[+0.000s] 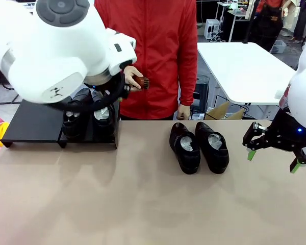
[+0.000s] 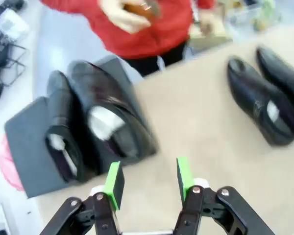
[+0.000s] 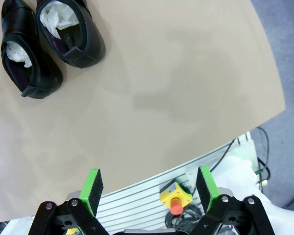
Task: Organize the shoes by placing them on the stand.
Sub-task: Pick up one Shoe and place it in the middle of the table.
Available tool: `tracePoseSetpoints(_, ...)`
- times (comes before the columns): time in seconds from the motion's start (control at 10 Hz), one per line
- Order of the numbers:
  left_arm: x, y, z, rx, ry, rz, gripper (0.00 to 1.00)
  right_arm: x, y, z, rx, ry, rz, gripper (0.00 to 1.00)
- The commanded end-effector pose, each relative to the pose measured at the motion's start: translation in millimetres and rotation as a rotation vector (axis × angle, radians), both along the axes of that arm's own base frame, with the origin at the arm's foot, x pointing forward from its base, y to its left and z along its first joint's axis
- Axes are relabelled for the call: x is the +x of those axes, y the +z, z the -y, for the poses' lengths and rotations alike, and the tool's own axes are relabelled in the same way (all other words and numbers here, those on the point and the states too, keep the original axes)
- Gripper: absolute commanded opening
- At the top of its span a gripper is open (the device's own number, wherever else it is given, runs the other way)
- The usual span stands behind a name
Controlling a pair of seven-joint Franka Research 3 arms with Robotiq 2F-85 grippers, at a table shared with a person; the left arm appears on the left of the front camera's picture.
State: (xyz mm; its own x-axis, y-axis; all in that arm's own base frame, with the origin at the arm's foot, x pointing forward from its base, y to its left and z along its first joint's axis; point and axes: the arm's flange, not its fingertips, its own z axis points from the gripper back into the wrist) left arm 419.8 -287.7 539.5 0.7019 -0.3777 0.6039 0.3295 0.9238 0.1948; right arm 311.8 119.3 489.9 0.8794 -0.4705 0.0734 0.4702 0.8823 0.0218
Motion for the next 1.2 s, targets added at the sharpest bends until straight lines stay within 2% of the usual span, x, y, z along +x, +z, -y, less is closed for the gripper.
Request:
tracePoseSetpoints(0.0, -16, 16, -24, 0.03, -0.147, -0.247, 0.58, 1, 2, 0, 0.002, 0.014, 0.0, 1.0)
tracePoseSetpoints(0.2, -20, 4, -24, 0.03, -0.158, -0.422, 0.58, 1, 2, 0, 0.002, 0.014, 0.0, 1.0)
tracePoseSetpoints(0.4, -17, -9, -40, 0.024, -0.105, -0.585, 0.58, 0, 0, 0, 0.0, 0.0, 0.0, 1.0)
tracePoseSetpoints(0.5, -11, -16, -54, -0.037, -0.098, -0.603, 0.58, 12, 4, -11, 0.006, 0.12, 0.048, 1.0)
tracePoseSetpoints(0.6, -4, -21, -72, -0.087, -0.069, -0.634, 0.58, 31, 15, -27, 0.032, 0.25, 0.151, 1.0)
tracePoseSetpoints(0.7, 3, -25, -86, -0.129, -0.025, -0.643, 0.58, 52, 21, -42, 0.058, 0.359, 0.178, 1.0)
tracePoseSetpoints(0.8, -12, -23, -61, -0.014, -0.064, -0.615, 0.58, 79, 21, -60, 0.047, 0.409, 0.188, 1.0)
tracePoseSetpoints(0.9, -12, -23, -61, -0.014, -0.064, -0.615, 0.58, 104, 16, -80, 0.037, 0.438, 0.183, 1.0)
tracePoseSetpoints(1.1, -12, -23, -61, -0.014, -0.064, -0.615, 0.58, 153, -11, -110, 0.001, 0.499, 0.118, 1.0)
